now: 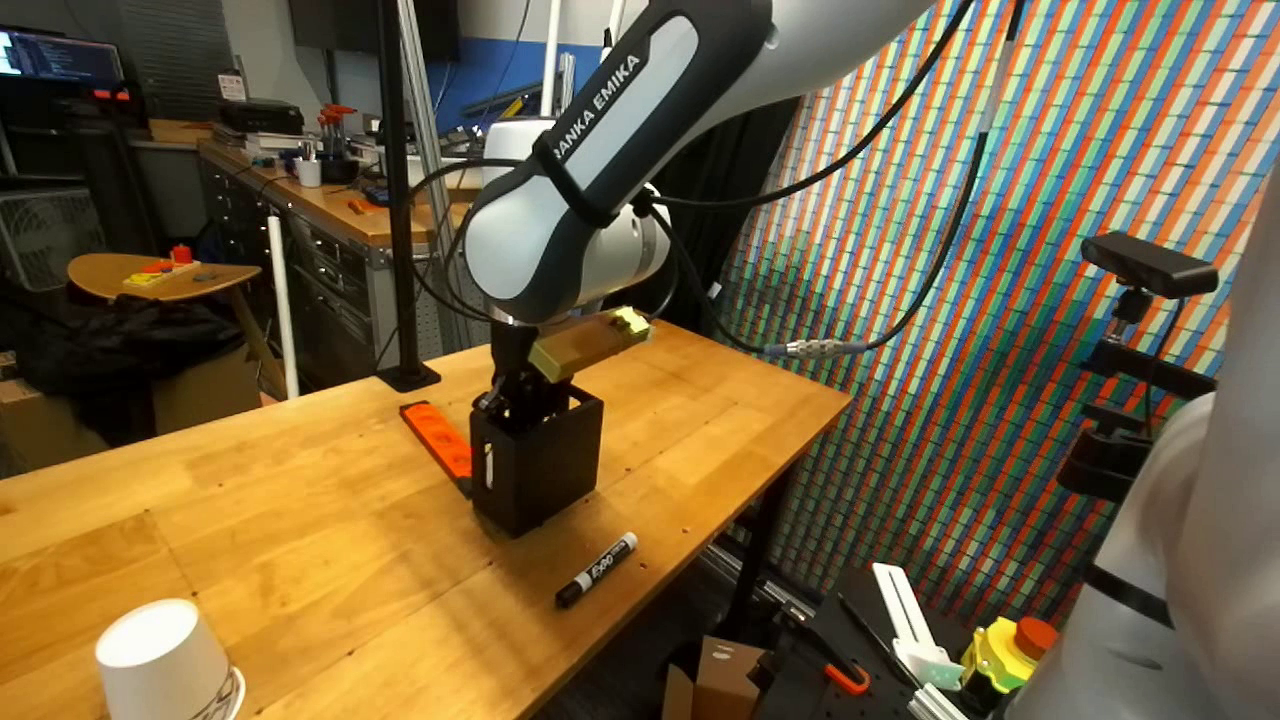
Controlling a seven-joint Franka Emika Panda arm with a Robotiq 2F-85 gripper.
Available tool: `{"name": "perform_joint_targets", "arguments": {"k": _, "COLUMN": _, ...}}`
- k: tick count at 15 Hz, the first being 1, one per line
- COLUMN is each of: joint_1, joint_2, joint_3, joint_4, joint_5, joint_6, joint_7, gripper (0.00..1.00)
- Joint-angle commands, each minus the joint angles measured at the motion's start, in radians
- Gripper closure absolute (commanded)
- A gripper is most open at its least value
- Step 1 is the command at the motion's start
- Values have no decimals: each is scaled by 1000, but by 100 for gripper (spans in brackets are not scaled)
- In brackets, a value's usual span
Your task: Put the towel inside the box
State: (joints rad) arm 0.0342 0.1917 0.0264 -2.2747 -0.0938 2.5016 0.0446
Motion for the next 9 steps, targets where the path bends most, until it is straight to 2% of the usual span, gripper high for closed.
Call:
{"name": "perform_joint_targets", "arguments": {"k": 1, "joint_1": -3, "joint_2": 43, "joint_3": 1, "joint_4": 16, "joint_5": 19, "joint_6": 13, "joint_7": -27, "gripper": 97}}
{"name": "perform_joint_targets", "arguments": {"k": 9, "joint_1": -23, "joint_2": 112, "joint_3": 8, "joint_4": 35, "joint_5": 93, "joint_6": 17, "joint_7": -55, "gripper": 97}}
